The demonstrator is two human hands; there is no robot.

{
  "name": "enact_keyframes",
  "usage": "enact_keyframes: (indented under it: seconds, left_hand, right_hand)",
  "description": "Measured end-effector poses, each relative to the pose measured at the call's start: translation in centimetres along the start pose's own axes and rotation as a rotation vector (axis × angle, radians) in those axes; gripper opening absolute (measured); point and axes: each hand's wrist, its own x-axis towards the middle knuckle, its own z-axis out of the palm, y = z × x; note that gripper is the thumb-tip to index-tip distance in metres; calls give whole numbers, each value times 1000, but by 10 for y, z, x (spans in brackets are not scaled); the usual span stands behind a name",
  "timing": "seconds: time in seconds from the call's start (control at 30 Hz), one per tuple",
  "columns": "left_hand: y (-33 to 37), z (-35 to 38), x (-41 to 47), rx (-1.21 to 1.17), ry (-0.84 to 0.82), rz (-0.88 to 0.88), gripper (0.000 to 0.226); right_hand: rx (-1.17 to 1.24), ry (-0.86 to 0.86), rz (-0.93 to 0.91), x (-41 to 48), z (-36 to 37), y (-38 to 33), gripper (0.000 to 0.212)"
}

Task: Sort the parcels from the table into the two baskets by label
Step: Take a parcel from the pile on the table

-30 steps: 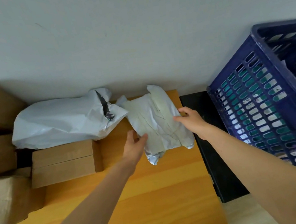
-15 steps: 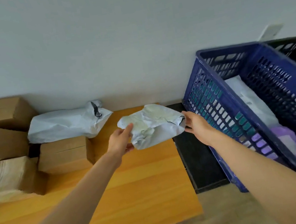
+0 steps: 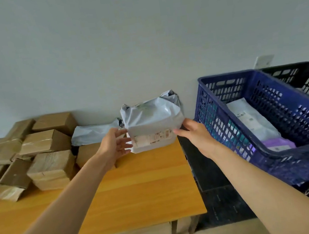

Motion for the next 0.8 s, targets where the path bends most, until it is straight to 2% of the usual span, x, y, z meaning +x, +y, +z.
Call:
enact_keyframes:
  seconds: [0.23, 0.37, 0.47, 0.63, 0.7, 0.8]
  left_hand:
    - [13, -17, -41, 160, 15, 164, 30]
    - [20, -40, -49, 294, -62, 251, 43]
    - [22, -57, -54, 350, -57, 303, 46]
    - [21, -82, -52, 182, 36, 369, 40]
    - [23, -96, -48, 178, 55, 354, 55]
    - [25, -113, -46, 129, -50, 310, 75]
  right_hand:
    - [65, 84, -57, -26, 23, -42, 20]
    - [145, 143, -54, -29, 42, -62, 29]
    - [177, 139, -35, -28, 60, -74, 35]
    - [221, 95, -56, -29, 94, -90, 36]
    - [233, 84, -54, -32, 105, -93, 38]
    - [249, 61, -56, -37, 116, -95, 43]
